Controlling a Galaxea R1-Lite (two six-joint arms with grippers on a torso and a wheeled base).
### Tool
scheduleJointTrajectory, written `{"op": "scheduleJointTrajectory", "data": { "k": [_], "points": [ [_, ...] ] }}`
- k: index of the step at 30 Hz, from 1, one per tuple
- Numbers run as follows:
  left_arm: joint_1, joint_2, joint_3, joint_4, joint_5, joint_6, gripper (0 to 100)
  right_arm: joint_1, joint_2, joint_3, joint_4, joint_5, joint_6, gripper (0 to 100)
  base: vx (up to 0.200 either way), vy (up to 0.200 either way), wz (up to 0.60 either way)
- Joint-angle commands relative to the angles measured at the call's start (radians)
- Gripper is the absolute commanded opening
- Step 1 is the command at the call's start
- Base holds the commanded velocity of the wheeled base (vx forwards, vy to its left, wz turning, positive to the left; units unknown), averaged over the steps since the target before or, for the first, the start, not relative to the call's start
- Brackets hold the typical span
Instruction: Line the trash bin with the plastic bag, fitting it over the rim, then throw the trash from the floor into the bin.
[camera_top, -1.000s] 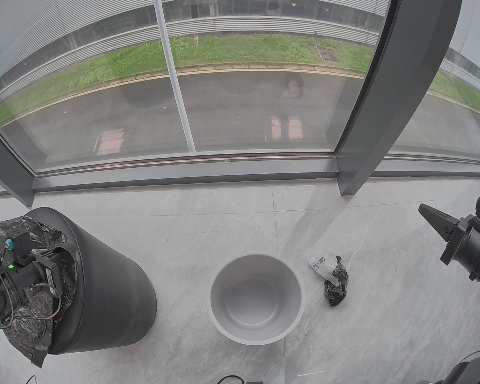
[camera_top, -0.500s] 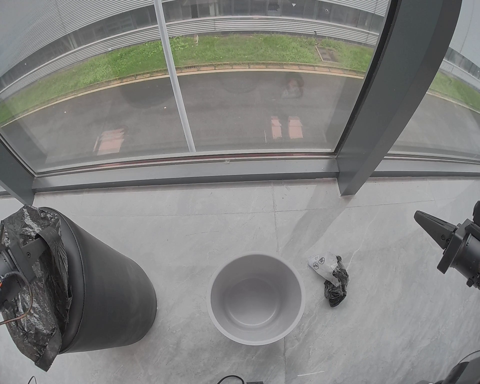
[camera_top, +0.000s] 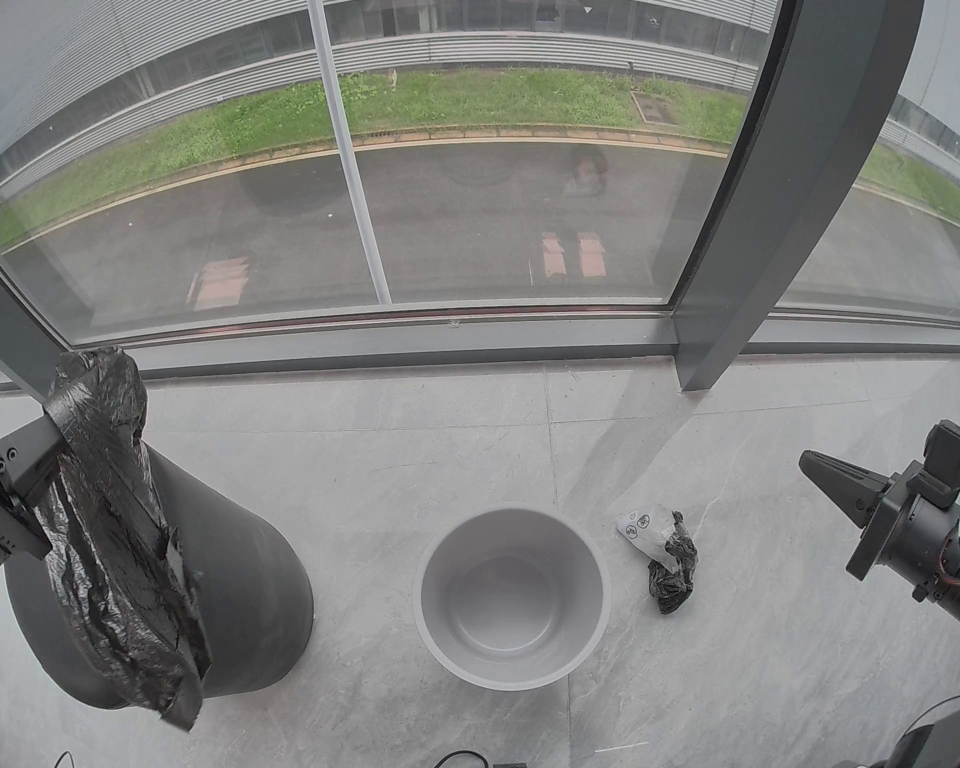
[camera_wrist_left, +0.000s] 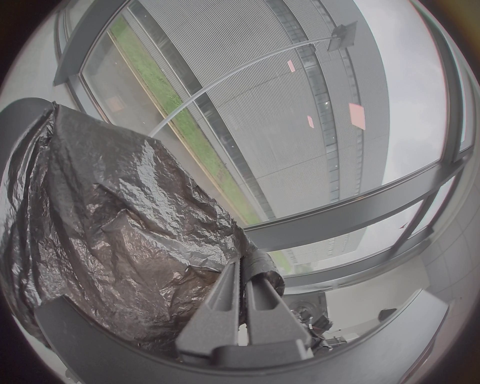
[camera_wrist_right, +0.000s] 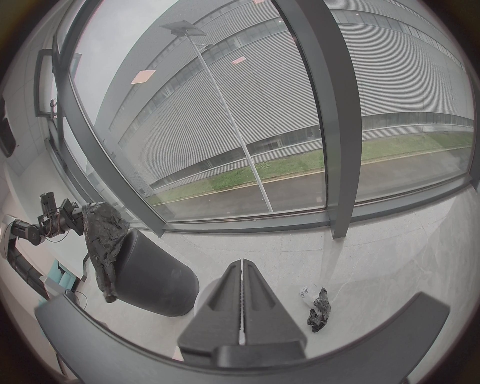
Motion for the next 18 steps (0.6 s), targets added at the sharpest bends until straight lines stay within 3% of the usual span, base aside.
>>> {"op": "scheduleJointTrajectory", "data": {
  "k": [1, 3, 4, 9, 18],
  "points": [
    [-0.053, 0.047, -0.034, -0.051, 0.011, -0.026, 0, 0.111, 0.080, -0.004, -0.032, -0.044, 0.034, 0, 0.000, 0.000, 0.00],
    [-0.074, 0.075, -0.069, -0.050, 0.041, -0.027, 0, 0.128, 0.106, -0.007, -0.046, -0.044, 0.040, 0, 0.000, 0.000, 0.00],
    [-0.100, 0.102, -0.101, -0.050, 0.075, -0.026, 0, 0.134, 0.139, -0.019, -0.063, -0.046, 0.039, 100, 0.000, 0.000, 0.00],
    [-0.246, 0.197, -0.242, -0.043, 0.190, -0.018, 0, 0.152, 0.286, -0.135, -0.122, -0.049, 0.036, 100, 0.000, 0.000, 0.00],
    [-0.342, 0.309, -0.403, -0.002, 0.193, -0.016, 0, 0.185, 0.436, -0.277, -0.109, -0.041, 0.022, 100, 0.000, 0.000, 0.00]
  ]
}}
